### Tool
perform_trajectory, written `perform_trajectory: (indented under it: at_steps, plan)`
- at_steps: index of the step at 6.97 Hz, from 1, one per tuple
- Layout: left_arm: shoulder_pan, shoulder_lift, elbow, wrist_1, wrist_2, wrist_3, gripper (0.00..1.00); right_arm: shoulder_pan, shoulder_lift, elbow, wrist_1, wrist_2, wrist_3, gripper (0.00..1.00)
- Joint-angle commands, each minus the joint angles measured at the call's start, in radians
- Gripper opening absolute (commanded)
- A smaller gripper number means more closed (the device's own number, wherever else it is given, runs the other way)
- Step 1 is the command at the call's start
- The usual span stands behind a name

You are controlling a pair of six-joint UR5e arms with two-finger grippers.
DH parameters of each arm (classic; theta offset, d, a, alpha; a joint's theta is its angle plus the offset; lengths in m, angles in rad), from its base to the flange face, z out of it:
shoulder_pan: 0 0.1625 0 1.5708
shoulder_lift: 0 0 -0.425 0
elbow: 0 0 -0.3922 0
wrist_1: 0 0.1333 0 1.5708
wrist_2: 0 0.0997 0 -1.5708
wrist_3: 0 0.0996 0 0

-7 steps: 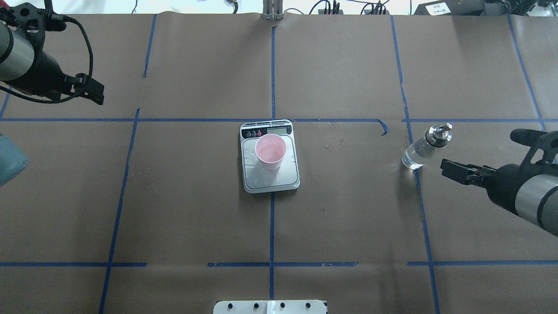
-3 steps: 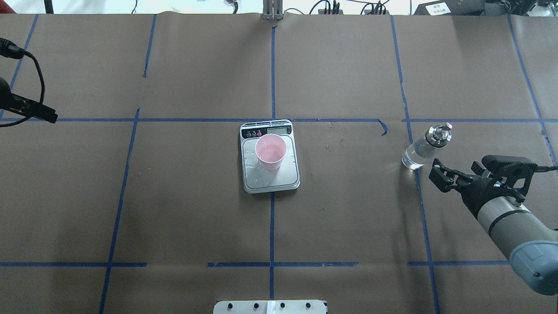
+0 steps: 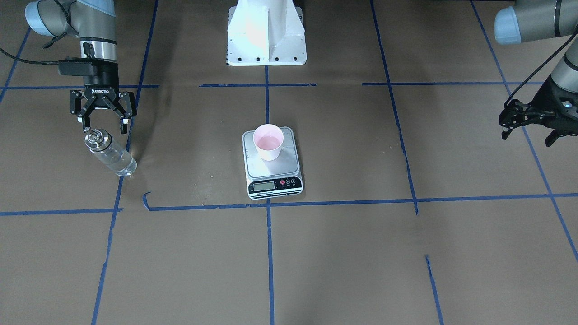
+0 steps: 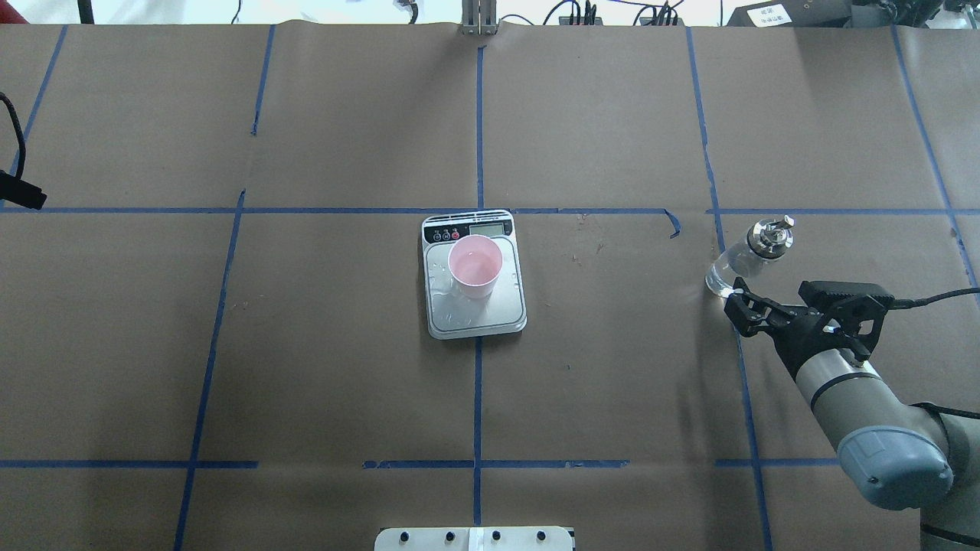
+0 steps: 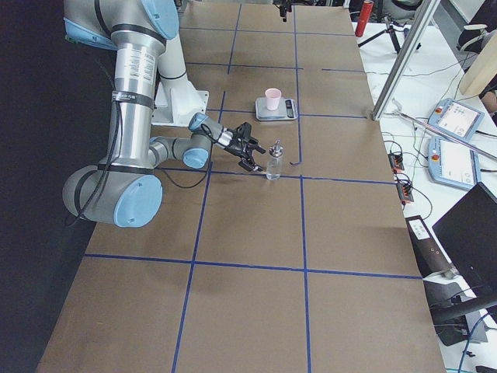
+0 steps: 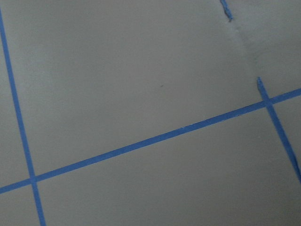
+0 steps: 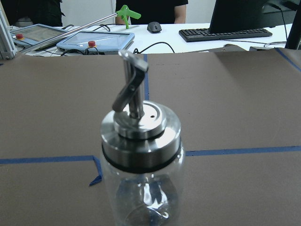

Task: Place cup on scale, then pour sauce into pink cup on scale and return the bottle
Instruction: 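Close the right gripper around the glass sauce bottle, then lift the glass bottle with the right gripper and carry it toward the cup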

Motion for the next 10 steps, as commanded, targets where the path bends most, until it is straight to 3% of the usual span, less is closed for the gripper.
perform_trajectory:
  at_steps: [1,2,6,8,9,10]
  plan:
    - [-0.006,0.001,0.005,-0.001,-0.001,0.008,1.00,-0.004,0.024,-0.039,0.012,-0.003,-0.040,1.00]
    - [-0.005,-0.002,0.011,-0.001,0.000,0.008,1.00,-0.001,0.077,-0.080,0.013,-0.014,-0.084,1.00]
    - [-0.006,-0.013,0.011,0.001,-0.001,0.006,1.00,0.071,0.121,-0.133,0.012,-0.006,-0.111,1.00]
    - [-0.006,-0.016,0.010,0.001,-0.001,0.000,1.00,0.093,0.211,-0.217,0.012,-0.005,-0.111,1.00]
    - [-0.006,-0.017,0.010,0.001,-0.001,-0.002,1.00,0.111,0.228,-0.270,0.066,0.000,-0.117,1.00]
    - [-0.006,-0.020,0.010,0.001,-0.003,-0.009,1.00,0.120,0.231,-0.336,0.191,-0.003,-0.193,0.95]
